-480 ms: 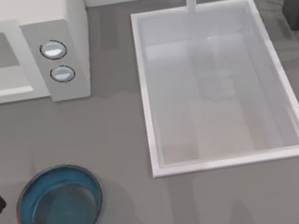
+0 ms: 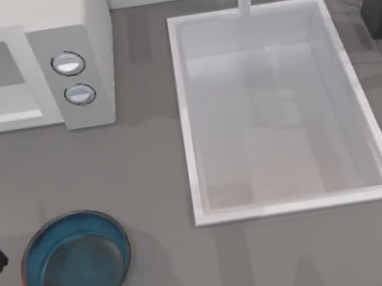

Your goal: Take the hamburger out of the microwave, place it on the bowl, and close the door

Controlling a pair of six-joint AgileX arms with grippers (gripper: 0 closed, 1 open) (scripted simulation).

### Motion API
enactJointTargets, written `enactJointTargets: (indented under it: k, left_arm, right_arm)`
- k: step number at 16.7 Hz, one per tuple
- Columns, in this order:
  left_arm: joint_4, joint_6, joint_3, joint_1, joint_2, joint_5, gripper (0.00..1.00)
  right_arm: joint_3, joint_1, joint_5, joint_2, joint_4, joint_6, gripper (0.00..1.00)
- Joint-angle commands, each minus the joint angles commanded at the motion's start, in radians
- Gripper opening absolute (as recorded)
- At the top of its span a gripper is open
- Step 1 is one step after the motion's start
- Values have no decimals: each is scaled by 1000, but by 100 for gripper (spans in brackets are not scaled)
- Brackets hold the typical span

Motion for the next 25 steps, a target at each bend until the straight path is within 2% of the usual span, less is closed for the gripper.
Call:
enactJointTargets:
  k: [17, 21, 25]
  left_arm:
    - [6, 1, 4, 2, 10, 1, 100]
    - [92, 12, 60, 30, 153, 20, 100]
    - [255, 32, 172, 77, 458, 56, 100]
  right_arm:
    - [0, 0, 0, 0, 0, 0, 100]
    - [0, 0, 0, 0, 0, 0, 100]
    - [0, 0, 0, 0, 0, 0, 100]
